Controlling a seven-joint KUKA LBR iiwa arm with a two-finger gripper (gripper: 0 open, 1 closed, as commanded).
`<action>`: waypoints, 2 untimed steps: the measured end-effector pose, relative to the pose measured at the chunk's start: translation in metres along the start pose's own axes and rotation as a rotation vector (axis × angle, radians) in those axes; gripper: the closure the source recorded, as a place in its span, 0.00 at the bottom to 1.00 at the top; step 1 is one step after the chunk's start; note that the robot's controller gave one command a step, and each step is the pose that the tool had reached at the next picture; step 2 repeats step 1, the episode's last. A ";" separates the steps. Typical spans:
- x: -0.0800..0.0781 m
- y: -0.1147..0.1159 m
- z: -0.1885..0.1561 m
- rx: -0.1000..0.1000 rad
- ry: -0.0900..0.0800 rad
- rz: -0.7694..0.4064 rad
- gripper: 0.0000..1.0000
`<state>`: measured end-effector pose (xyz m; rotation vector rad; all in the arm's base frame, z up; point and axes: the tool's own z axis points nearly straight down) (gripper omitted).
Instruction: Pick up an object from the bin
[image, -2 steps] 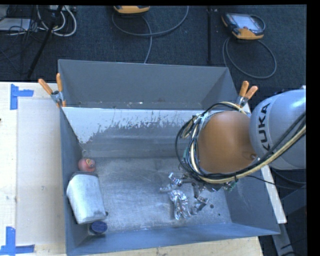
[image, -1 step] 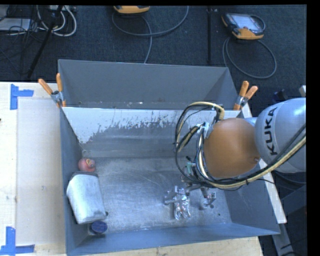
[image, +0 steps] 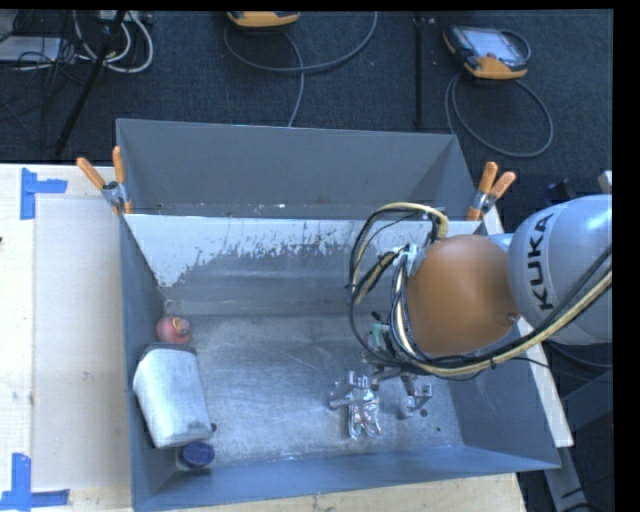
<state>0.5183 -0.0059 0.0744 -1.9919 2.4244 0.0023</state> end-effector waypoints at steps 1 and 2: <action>0.000 -0.001 -0.002 0.003 -0.001 0.002 1.00; 0.000 -0.001 -0.002 0.003 -0.001 0.002 1.00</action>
Offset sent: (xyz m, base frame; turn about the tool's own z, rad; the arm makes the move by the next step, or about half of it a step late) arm 0.0000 0.0000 0.0000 0.0000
